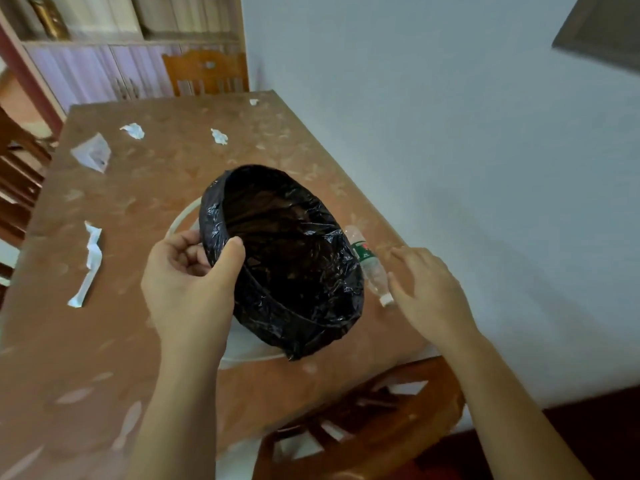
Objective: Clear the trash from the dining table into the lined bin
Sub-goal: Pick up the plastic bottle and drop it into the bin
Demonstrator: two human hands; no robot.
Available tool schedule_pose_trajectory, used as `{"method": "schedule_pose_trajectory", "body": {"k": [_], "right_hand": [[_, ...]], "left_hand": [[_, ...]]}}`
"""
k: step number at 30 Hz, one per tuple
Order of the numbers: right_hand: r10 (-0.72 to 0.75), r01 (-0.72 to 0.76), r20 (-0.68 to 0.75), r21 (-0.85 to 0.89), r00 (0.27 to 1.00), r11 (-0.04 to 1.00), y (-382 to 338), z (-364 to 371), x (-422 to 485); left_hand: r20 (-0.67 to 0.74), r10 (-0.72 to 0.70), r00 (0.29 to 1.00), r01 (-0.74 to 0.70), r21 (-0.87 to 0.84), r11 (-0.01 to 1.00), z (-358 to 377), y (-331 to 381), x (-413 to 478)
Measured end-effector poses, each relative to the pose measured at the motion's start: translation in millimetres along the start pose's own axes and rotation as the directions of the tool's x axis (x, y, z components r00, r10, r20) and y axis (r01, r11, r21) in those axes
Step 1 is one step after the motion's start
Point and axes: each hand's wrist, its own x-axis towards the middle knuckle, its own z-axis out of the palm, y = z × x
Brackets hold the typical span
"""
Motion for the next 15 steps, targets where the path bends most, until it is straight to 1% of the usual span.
{"method": "schedule_pose_trajectory", "body": {"k": [7,11,15], "right_hand": [[0.023,-0.025,0.045,0.033,0.999,0.999,39.2,36.1,48.7],[0.072,-0.081,0.117,0.074,0.991,0.994,72.5,60.7,63.7],[0.105,-0.138,0.223,0.138,0.969,0.981,108.8,83.8,72.9]], "left_hand": [[0.000,0.000,1.000,0.000,0.117,0.993,35.3,-20.2,20.8],[-0.004,-0.026,1.000,0.026,0.209,0.978,48.6,-19.3,21.4],[-0.026,0.032,0.999,-0.023,0.308,0.951,67.3,-11.4,7.3]]}}
